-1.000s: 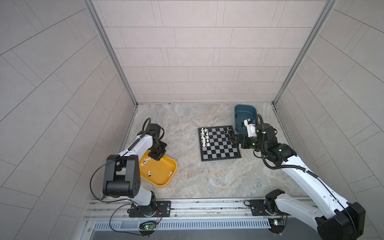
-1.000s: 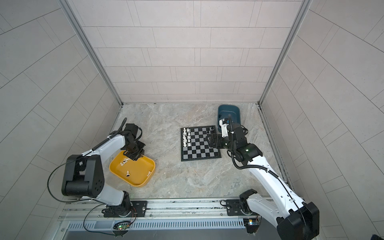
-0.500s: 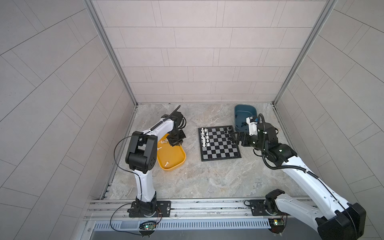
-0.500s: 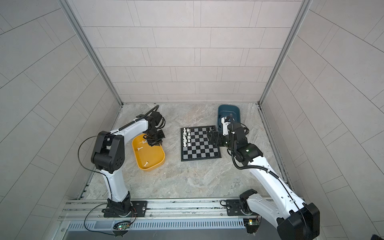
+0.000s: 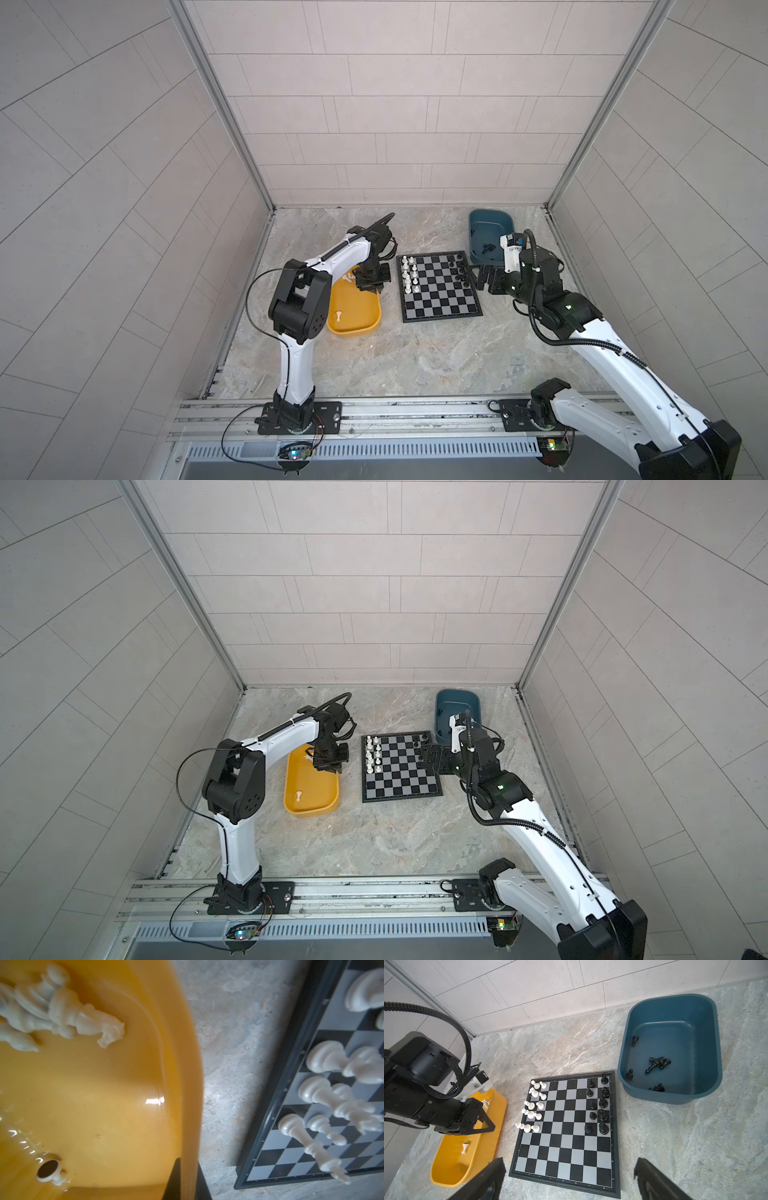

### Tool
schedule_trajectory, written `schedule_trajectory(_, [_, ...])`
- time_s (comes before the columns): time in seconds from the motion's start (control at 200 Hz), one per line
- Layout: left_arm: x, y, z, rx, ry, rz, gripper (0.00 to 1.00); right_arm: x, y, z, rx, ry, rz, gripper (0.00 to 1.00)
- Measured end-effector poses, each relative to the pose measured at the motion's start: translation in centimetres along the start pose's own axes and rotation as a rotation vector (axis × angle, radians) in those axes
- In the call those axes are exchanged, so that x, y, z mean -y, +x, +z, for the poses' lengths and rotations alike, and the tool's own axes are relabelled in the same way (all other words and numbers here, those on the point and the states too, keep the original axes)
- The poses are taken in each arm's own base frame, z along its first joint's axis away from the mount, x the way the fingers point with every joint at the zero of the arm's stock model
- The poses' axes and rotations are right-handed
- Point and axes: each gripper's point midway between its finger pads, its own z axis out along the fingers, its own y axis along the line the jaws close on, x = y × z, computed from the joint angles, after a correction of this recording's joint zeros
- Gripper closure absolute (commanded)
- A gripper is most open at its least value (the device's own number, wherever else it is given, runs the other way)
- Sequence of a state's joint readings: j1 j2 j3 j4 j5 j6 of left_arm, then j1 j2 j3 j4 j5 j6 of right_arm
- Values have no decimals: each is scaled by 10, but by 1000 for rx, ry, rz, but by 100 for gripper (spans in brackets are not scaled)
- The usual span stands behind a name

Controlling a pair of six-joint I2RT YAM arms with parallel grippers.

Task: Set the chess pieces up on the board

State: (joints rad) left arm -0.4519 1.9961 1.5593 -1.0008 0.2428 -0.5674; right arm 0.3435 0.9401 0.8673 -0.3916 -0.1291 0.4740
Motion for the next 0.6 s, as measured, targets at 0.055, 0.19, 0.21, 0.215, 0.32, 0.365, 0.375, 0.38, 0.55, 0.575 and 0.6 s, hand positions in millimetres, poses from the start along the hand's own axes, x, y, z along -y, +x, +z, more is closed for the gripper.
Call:
schedule_trajectory(0.055, [5, 0, -2, 4, 7, 9, 94, 3, -1, 0, 6, 13, 3, 0])
schedule_trajectory(0.19, [14, 0, -4, 8, 24, 30, 84, 12, -5, 0, 20, 45, 26, 1])
schedule_trajectory(0.21, [14, 0, -5, 8, 23, 34, 81, 14, -6, 0, 22, 49, 31, 0])
schedule_trajectory(0.215, [14, 0, -4, 8, 23, 33, 81, 14, -6, 0, 23, 50, 32, 0])
schedule_trajectory(0.32, [13, 0, -4, 10, 18, 43, 65, 17, -11, -1, 49, 53, 43, 1])
schedule_trajectory(0.365, [12, -1, -4, 14, 11, 48, 59, 17, -11, -2, 58, 50, 46, 0])
schedule_trajectory(0.375, [12, -2, -4, 16, 8, 58, 58, 17, -11, -2, 61, 48, 46, 0])
schedule_trajectory(0.38, [11, -2, -4, 17, 4, 54, 57, 17, -11, -2, 61, 48, 47, 0])
schedule_trajectory(0.55, [-1, -6, -19, 73, -50, 71, 36, 16, -10, -2, 61, 46, 50, 1])
schedule_trajectory(0.575, [-3, -6, -25, 96, -51, 73, 36, 16, -9, -1, 58, 45, 49, 1])
schedule_trajectory(0.6, [-6, -6, -31, 112, -53, 68, 37, 16, -8, -1, 53, 47, 47, 3])
